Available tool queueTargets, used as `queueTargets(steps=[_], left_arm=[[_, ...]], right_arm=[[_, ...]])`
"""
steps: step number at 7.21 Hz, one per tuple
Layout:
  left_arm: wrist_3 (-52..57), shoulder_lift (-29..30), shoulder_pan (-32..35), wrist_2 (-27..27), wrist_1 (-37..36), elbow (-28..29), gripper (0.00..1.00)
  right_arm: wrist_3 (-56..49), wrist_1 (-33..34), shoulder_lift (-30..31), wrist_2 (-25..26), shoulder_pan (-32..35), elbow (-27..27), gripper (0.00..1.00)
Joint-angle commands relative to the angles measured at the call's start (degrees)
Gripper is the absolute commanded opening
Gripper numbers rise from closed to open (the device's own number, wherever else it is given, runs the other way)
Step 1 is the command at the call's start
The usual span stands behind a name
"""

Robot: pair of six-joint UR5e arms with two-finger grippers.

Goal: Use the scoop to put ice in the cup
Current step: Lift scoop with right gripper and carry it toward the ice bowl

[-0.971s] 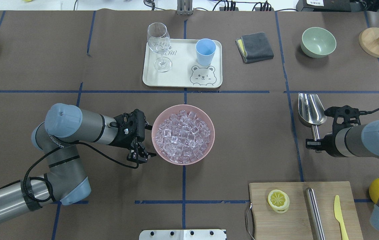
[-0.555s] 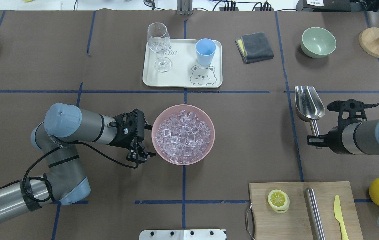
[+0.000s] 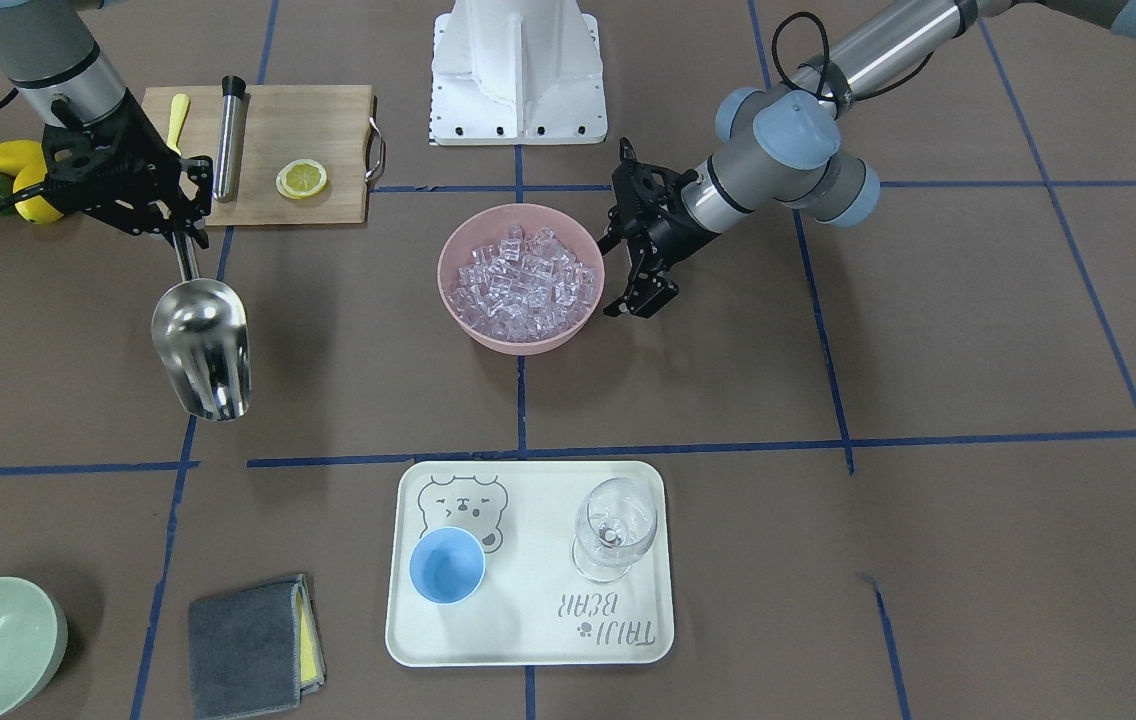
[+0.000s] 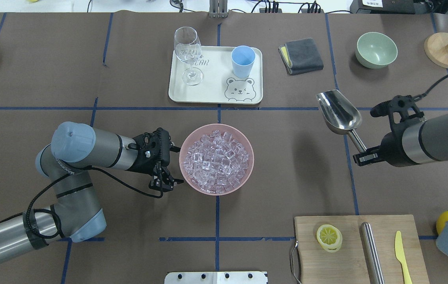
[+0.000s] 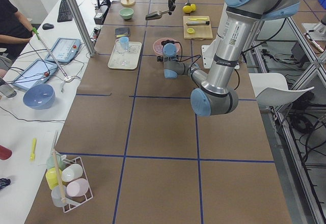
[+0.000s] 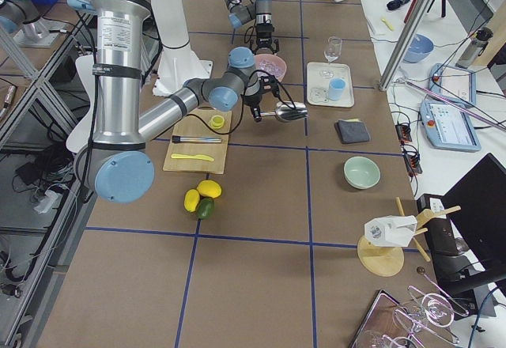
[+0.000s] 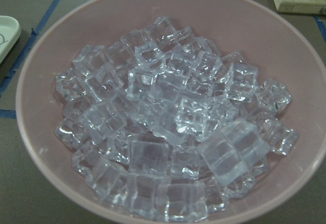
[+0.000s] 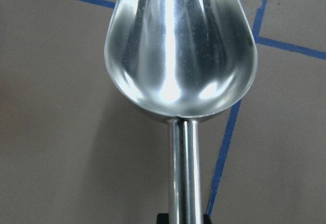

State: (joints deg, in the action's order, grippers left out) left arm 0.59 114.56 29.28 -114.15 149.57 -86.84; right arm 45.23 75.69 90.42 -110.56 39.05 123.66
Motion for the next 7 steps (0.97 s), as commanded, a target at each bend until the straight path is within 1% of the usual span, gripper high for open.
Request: queueTargets(steps=[1,2,3,4,5,6,7], left_arm=[[-0.07,0.04,-0.1,-0.02,-0.15,0.09,1.0],[-0.07,-0.04,-0.01,-0.02,-0.15,0.26,1.0],[0.02,-0.04,-0.1,-0.02,-0.07,0.44,1.0],[0.11,-0.04,-0.1,-0.02,-0.07,0.44,1.0],[0.2,0.04,-0.1,-0.02,-0.07,0.44,1.0],[0.02,0.04,-0.01,-0.02,-0.07,0.44,1.0],[0.02,0.04,-0.01,-0.02,-0.07,0.44,1.0]], right_arm=[[-9.34,14.61,-12.15,0.43,-1.86,0.62,0.0],[-11.9,14.92,-14.11,0.34,-3.27,0.62,0.0],[-13.49,16.75,-16.39,0.26,-4.76,0.7,0.0],[-16.72,25.38,-22.16,-0.09,-4.95,1.31,0.0],[-21.63,37.65,-29.18,0.16,-5.3,1.49,0.0],[-29.51,46.47,-33.95,0.17,-5.04,1.76,0.0],[-35.85,50.22,-35.13,1.39,-5.04,2.72,0.0]])
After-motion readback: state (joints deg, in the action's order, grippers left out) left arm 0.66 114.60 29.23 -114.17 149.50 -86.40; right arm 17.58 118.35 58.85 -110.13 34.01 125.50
